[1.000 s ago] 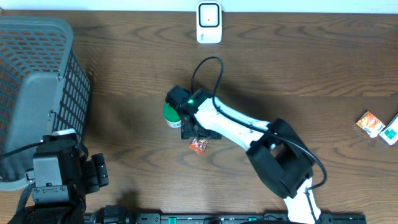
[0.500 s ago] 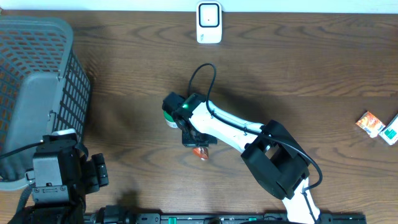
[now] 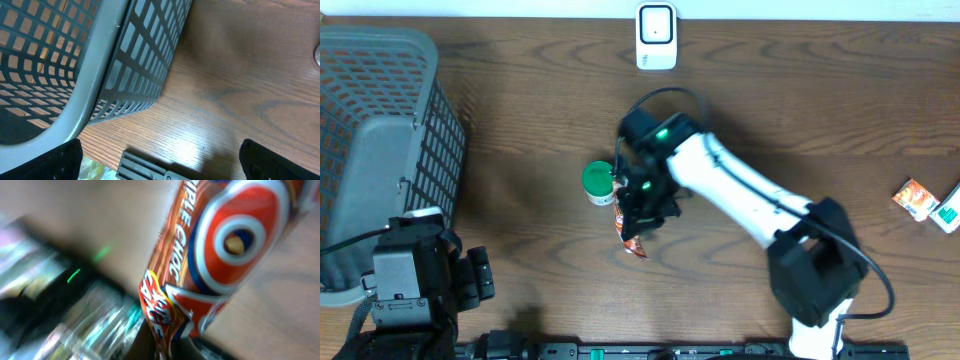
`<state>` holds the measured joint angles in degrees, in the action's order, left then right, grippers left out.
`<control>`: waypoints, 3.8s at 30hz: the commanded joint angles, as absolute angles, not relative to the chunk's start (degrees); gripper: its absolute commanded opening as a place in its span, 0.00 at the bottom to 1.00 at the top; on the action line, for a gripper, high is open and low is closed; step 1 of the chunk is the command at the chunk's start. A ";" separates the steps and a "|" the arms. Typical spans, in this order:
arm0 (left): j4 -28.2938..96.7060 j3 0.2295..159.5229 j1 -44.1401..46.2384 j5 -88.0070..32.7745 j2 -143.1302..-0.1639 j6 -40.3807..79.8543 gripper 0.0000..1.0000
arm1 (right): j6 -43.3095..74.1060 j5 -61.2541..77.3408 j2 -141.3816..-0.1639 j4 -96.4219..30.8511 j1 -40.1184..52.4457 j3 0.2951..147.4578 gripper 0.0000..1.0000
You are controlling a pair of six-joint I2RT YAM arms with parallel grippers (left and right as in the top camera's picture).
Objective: Scan the item barcode
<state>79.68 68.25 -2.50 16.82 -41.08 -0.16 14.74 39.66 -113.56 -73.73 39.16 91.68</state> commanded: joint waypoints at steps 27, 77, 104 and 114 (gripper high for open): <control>79.92 68.45 -2.28 17.17 -40.84 -0.12 0.98 | -24.97 62.52 -112.84 -60.77 24.73 61.69 0.01; 79.92 68.45 -2.28 17.17 -40.84 -0.10 0.98 | 2.00 79.53 -112.81 -77.47 20.73 62.24 0.55; 79.92 68.45 -2.28 17.17 -40.84 -0.10 0.98 | 27.62 29.43 -100.99 -65.36 37.15 64.12 0.88; 79.92 68.45 -2.28 17.17 -40.84 -0.10 0.98 | 35.66 35.07 -104.16 -44.71 39.09 64.05 0.73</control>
<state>79.68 68.25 -2.50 16.82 -41.08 -0.16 33.87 32.97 -102.21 -46.15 38.33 63.40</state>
